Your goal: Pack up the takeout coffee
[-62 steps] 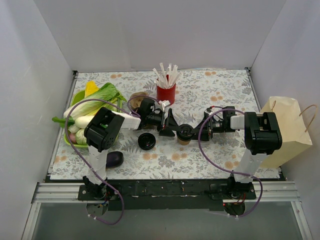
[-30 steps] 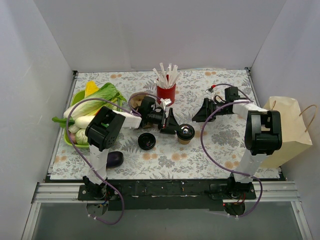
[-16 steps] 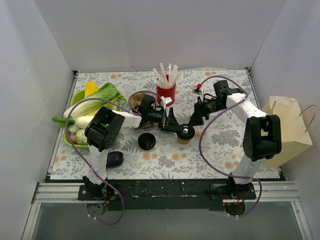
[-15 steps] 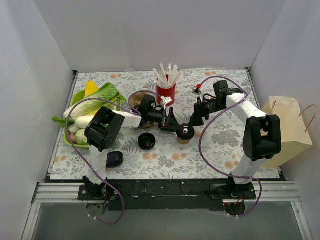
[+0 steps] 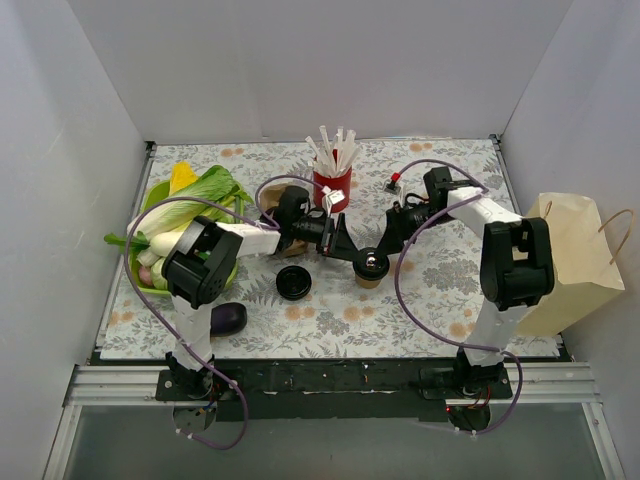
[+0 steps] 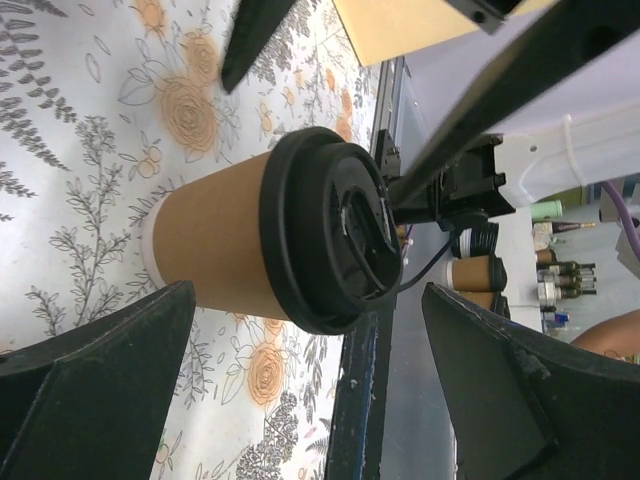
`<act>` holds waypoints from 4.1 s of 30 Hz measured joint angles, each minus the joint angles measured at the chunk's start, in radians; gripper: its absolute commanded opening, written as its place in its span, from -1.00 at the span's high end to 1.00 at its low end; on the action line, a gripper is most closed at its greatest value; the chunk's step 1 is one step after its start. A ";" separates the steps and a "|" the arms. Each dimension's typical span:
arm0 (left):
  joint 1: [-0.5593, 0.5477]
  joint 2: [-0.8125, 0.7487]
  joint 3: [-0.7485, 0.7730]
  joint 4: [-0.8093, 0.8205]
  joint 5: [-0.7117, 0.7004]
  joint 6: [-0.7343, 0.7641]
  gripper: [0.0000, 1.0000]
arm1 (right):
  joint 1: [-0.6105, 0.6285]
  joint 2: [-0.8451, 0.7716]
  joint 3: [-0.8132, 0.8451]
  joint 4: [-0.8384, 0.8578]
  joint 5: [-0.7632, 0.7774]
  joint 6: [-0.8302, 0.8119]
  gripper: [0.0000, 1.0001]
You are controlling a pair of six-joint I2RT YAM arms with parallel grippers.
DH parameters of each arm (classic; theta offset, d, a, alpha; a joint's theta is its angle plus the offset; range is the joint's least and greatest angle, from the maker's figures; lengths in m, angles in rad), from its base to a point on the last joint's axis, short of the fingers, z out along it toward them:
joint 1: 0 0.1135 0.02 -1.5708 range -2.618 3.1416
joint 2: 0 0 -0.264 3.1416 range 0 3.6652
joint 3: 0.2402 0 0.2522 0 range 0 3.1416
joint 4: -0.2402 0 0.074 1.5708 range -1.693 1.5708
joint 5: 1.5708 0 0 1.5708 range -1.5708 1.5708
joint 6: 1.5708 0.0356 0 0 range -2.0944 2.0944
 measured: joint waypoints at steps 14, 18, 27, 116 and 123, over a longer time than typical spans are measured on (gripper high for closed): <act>-0.046 -0.007 -0.011 -0.038 0.024 0.053 -0.96 | -0.013 0.136 -0.028 0.072 -0.120 0.158 -0.70; -0.046 0.003 -0.013 -0.036 0.024 0.051 -0.96 | -0.019 0.150 -0.063 0.108 -0.157 0.220 -0.63; -0.047 0.046 -0.006 -0.029 0.039 0.027 -0.96 | -0.046 0.177 -0.189 0.262 -0.286 0.373 -0.52; 0.145 -0.398 0.047 -0.484 -0.178 0.474 -0.96 | 0.397 -0.352 -0.118 -0.145 0.511 -0.579 0.23; 0.145 -0.398 0.047 -0.484 -0.183 0.474 -0.96 | 0.410 -0.352 -0.124 -0.093 0.540 -0.525 0.68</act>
